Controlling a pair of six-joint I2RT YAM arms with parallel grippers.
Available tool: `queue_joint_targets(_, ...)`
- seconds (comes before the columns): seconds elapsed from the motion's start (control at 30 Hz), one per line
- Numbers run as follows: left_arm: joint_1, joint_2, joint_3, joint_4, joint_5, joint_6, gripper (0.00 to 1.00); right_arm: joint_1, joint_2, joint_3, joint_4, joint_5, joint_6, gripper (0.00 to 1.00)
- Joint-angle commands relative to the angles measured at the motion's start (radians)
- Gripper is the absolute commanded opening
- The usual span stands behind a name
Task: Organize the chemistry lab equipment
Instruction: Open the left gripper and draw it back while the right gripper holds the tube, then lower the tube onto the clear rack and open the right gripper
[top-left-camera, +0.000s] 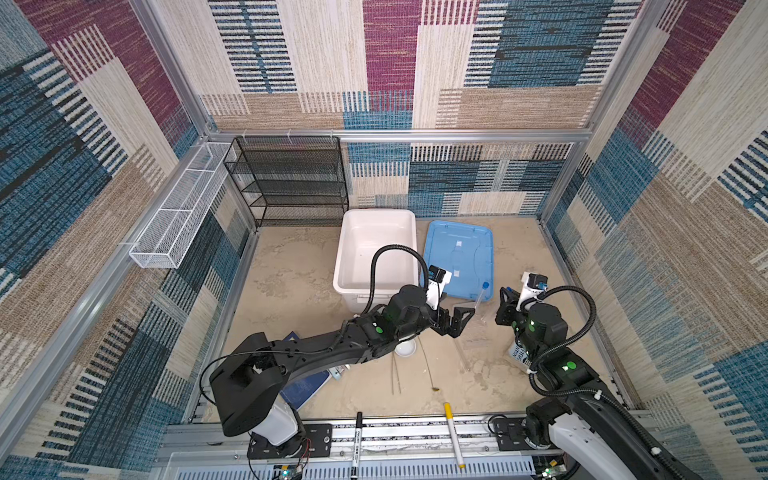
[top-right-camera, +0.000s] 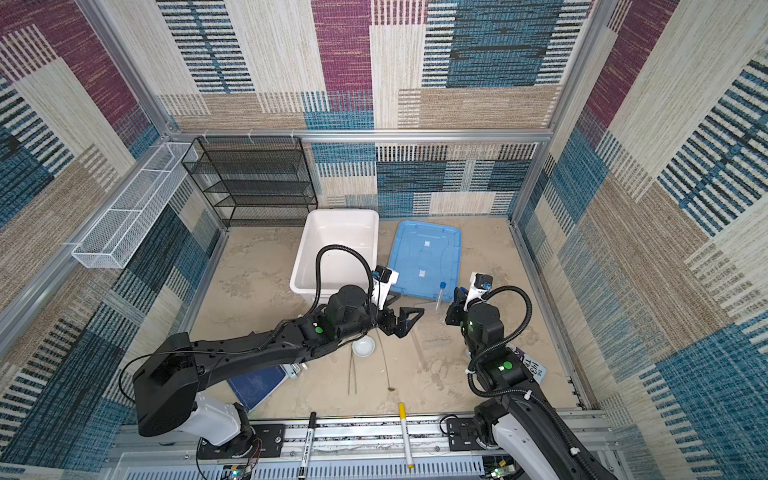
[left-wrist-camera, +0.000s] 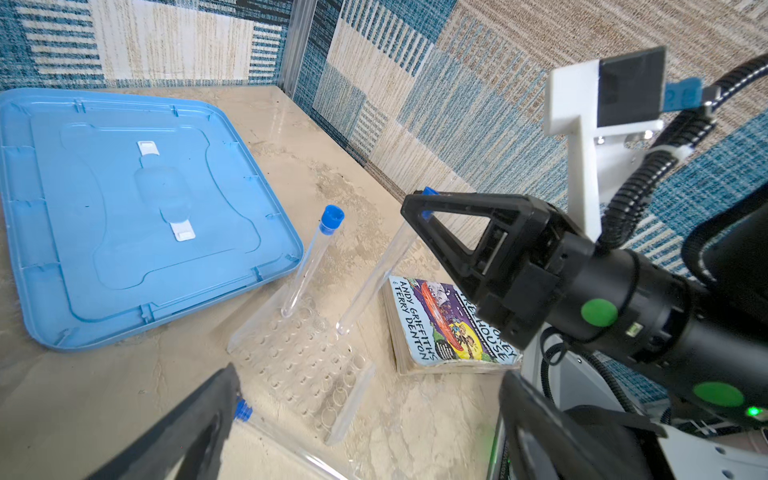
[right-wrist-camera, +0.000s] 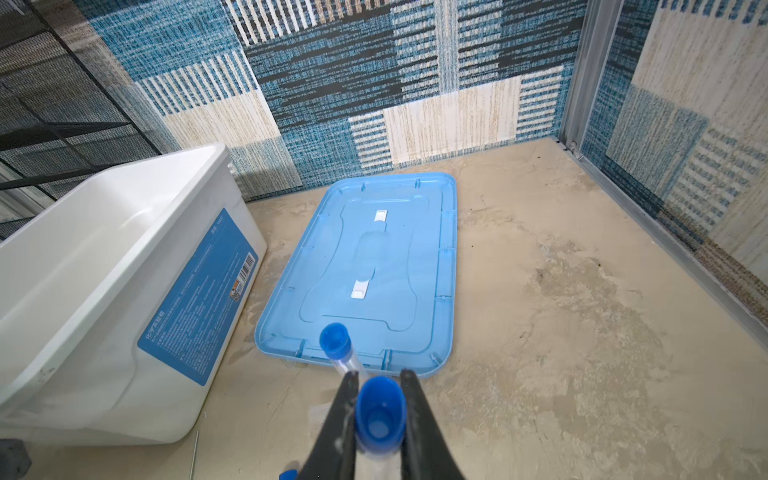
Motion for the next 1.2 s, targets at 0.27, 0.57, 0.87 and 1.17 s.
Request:
queue_joint_targets(0.27, -0.001, 0.033, 0.035, -0.003, 0.017, 0.0, 0.99, 0.0, 0.019, -0.059, 0.152, 0.035, -0.036, 0.17)
queue_joint_targets(0.57, 0.0, 0.068, 0.051, -0.002, 0.03, -0.023, 0.99, 0.0, 0.045, -0.072, 0.19, 0.031, -0.039, 0.17)
queue_joint_targets(0.87, 0.0, 0.073, 0.049, -0.002, 0.027, -0.022, 0.99, 0.0, 0.08, -0.09, 0.229, 0.025, -0.036, 0.17)
queue_joint_targets(1.17, 0.002, 0.077, 0.045, 0.003, 0.025, -0.024, 0.99, 0.0, 0.134, -0.102, 0.283, 0.016, -0.035, 0.17)
